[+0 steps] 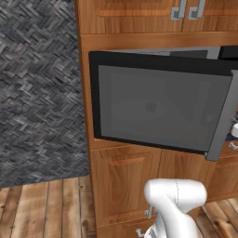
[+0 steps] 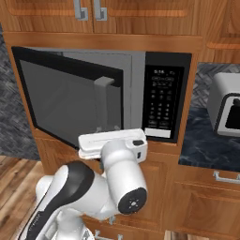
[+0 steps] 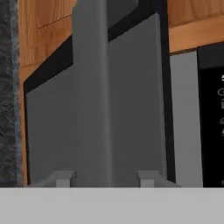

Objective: Open the microwave door.

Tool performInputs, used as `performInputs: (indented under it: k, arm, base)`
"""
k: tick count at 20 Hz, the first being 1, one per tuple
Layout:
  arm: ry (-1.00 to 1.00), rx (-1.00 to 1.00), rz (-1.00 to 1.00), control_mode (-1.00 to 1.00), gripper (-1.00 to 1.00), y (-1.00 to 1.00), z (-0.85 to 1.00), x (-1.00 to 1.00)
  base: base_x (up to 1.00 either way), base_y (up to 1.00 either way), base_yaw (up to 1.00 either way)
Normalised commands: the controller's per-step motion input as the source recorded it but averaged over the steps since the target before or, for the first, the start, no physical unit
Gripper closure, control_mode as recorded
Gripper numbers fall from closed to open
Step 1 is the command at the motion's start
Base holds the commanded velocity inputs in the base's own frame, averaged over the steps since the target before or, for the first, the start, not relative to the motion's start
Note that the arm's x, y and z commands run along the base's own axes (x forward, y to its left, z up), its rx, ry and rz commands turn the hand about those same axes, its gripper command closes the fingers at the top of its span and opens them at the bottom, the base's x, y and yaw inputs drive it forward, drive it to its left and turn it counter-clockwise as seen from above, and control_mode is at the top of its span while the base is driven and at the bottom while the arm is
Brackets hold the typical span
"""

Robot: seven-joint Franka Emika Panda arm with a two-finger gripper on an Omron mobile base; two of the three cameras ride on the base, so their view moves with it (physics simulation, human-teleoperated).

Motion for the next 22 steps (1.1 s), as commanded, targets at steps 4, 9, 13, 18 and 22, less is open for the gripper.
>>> performInputs:
  k: [4,9,13,18,22]
  arm:
    - [-0.32,0.00,0.03,-1.00,-1.00,-0.64,0.37,-0.81]
    - [-0.11,0.00,0.02,-1.00,-1.00,-0.51,0.04,-0.09]
    - [-0.06,-0.15,0.06,-1.00,-1.00,-0.22,-0.01,0.26]
    - [-0.18,-0.31,0.09,-1.00,-1.00,-0.11,-0.15,0.37]
    - [-0.20,-0.37,0.04,-1.00,-1.00,-0.12,-0.36,0.49]
  base:
    - [0.00,0.00,0.00]
    - [0.00,0.00,0.00]
    - [0.00,0.00,0.00]
    - [0.00,0.00,0.00]
    - [0.00,0.00,0.00]
